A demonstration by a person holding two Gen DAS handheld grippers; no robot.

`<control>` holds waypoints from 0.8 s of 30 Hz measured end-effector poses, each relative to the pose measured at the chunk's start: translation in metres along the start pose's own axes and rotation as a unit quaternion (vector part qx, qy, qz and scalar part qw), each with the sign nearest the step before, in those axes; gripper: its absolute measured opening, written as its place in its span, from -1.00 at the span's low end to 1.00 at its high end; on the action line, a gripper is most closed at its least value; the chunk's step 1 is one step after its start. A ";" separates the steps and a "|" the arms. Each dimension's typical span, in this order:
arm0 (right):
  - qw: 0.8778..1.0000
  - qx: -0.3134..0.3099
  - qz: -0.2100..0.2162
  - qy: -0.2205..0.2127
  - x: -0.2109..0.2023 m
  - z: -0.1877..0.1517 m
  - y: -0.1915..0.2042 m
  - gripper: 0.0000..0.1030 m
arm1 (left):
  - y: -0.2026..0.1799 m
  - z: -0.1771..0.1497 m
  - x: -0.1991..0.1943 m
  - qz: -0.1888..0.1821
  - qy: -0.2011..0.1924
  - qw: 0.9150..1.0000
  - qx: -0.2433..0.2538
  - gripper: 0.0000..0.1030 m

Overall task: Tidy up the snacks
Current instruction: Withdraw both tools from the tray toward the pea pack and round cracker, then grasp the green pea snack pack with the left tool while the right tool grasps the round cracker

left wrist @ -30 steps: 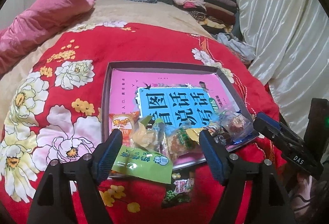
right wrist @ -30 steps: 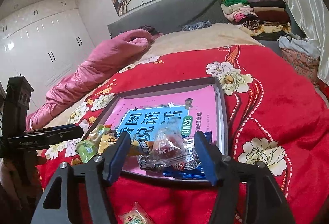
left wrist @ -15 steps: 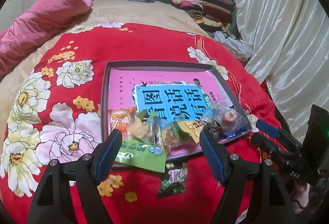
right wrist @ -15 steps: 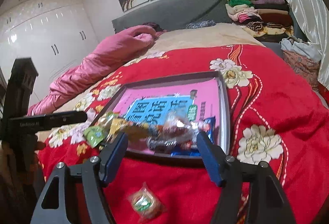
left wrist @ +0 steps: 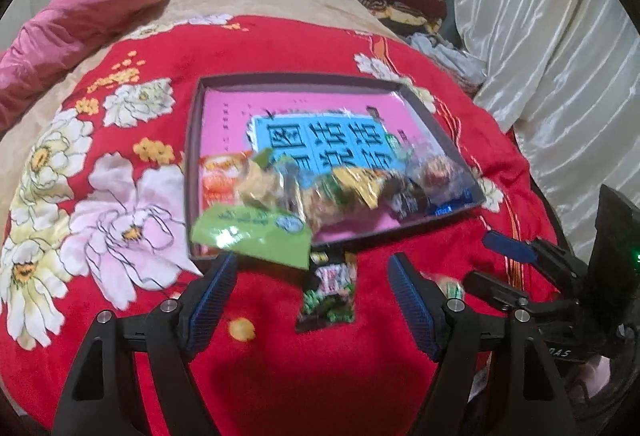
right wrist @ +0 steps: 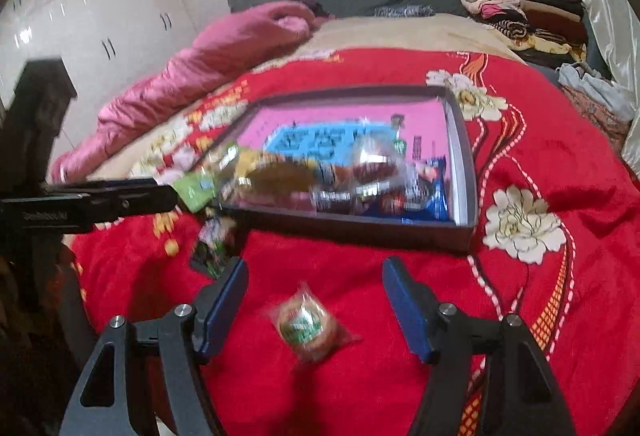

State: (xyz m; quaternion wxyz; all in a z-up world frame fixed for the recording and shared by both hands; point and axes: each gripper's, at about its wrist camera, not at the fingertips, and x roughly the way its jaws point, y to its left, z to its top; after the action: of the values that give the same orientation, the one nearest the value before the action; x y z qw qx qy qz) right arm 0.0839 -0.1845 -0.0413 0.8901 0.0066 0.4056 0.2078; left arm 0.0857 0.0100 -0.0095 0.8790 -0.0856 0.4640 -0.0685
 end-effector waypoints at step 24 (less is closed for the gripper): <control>0.992 -0.088 -0.022 0.091 0.041 -0.020 0.021 -0.30 | -0.004 -0.022 0.057 0.000 0.066 0.997 -0.046 0.51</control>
State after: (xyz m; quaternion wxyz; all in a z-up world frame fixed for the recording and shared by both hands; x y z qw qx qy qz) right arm 0.0861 -0.1533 -0.0807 0.8511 -0.0997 0.4650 0.2227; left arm 0.0991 -0.0071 -0.0667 0.8417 -0.1213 0.5236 -0.0524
